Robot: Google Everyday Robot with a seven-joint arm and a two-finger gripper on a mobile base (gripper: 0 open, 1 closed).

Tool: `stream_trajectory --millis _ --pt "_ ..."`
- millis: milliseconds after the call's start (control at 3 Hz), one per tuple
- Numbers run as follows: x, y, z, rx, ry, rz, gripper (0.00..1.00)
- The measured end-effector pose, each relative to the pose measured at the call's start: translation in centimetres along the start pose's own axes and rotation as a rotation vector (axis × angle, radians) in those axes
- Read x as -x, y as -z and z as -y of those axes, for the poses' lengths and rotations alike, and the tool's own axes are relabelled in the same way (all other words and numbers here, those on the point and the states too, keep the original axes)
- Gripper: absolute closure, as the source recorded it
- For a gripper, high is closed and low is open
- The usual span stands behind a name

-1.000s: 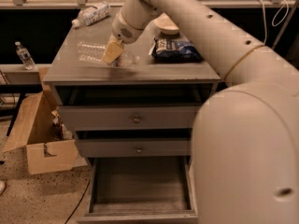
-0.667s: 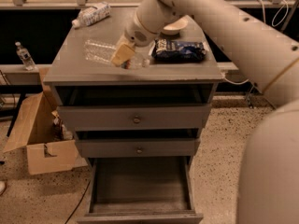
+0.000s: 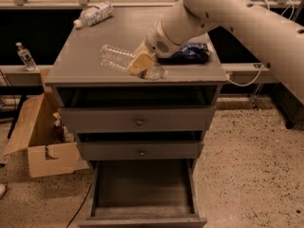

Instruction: Place water bottle into bottom drawer

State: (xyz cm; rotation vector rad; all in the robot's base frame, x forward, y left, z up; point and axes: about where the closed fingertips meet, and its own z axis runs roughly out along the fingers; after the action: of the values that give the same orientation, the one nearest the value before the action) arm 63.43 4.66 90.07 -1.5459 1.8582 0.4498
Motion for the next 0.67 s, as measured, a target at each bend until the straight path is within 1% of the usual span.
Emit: stream_trajectory --millis 333,667 --pt "-0.3 -0.2 -0.9 0.018 0.007 -0.024 1.0" --pt "-1.9 0.3 -3.5 0.034 -0.014 -0.049 1.0"
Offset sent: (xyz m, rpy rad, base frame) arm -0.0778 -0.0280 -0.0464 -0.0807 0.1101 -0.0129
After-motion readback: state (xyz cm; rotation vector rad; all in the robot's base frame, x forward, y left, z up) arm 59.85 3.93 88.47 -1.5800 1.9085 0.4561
